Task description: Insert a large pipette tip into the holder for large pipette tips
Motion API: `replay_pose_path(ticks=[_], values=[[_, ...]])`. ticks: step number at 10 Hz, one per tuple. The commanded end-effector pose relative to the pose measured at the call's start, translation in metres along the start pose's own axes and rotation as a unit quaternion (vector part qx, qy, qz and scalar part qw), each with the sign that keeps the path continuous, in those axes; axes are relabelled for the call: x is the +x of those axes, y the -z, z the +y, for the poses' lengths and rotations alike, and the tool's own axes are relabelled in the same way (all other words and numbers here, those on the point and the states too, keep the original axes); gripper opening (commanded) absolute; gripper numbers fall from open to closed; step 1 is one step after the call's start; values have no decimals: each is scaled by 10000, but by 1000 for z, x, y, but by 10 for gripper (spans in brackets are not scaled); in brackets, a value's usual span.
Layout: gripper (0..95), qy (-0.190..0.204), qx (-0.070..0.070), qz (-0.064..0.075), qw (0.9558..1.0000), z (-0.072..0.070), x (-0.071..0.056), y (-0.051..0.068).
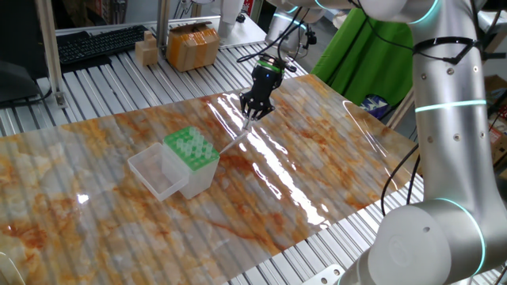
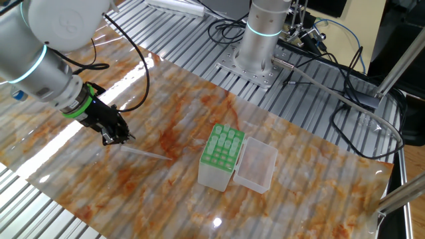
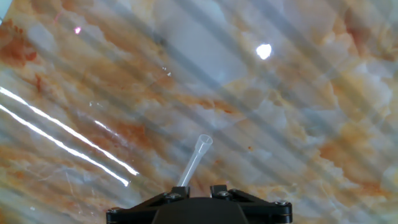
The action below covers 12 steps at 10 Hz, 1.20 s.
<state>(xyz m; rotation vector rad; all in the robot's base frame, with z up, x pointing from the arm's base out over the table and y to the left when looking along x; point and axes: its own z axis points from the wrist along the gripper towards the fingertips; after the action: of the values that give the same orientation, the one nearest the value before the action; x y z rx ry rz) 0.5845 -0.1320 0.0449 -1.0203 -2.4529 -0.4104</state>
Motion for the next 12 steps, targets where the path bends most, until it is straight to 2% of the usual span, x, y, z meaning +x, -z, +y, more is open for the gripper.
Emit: replay_pose_path(ticks=[1, 6, 9, 12], values=[[0, -39, -13, -37, 10000, 0, 0, -1], [0, -285, -132, -114, 9994, 0, 0, -1], [0, -305, -125, -203, 9993, 0, 0, -1], [0, -465, -114, -213, 9986, 0, 0, -1]])
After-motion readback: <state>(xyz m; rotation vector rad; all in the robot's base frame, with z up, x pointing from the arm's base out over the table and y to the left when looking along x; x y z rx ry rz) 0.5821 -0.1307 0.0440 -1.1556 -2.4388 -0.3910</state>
